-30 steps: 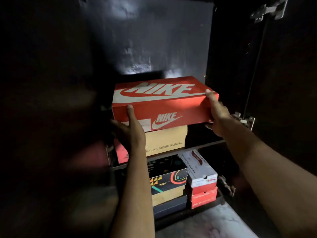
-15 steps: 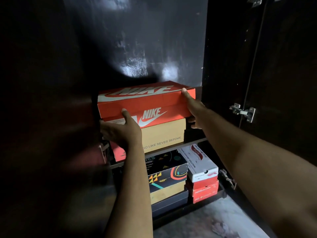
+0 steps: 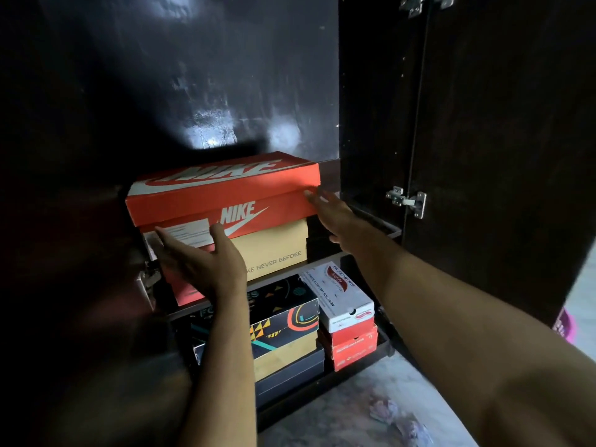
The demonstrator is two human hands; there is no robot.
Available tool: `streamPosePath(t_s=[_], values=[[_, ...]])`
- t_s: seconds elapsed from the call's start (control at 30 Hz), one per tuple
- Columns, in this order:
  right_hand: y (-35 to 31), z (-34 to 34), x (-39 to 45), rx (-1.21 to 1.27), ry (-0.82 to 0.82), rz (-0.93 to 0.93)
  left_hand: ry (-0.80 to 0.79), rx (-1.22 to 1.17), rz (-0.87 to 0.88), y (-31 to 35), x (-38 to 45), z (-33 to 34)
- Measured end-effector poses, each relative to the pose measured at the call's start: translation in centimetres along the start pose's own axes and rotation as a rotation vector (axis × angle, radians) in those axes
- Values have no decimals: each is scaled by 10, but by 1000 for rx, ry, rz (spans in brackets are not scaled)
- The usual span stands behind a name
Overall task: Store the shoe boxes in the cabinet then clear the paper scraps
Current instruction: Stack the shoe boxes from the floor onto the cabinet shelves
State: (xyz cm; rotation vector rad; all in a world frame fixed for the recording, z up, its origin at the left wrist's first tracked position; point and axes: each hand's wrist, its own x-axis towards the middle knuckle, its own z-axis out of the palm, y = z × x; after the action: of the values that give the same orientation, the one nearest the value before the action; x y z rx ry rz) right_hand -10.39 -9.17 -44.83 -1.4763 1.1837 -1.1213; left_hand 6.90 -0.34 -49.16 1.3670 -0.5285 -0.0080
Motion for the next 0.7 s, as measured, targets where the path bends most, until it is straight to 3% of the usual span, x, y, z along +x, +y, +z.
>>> streamPosePath(t_s=[0.1,0.23,0.4,0.7], values=[[5,-13,-8,-47,11,-2,-24,-199,38,0,-6,-4],[15,-43,-51,-67,87,-115,-104,-250,59,9,-55,5],[52,-113,-127,-117,173,-167,-430,-253,49,17,-155,25],[151,-280,-296,-215,496,-4,-1096,-257,28,15,-404,33]])
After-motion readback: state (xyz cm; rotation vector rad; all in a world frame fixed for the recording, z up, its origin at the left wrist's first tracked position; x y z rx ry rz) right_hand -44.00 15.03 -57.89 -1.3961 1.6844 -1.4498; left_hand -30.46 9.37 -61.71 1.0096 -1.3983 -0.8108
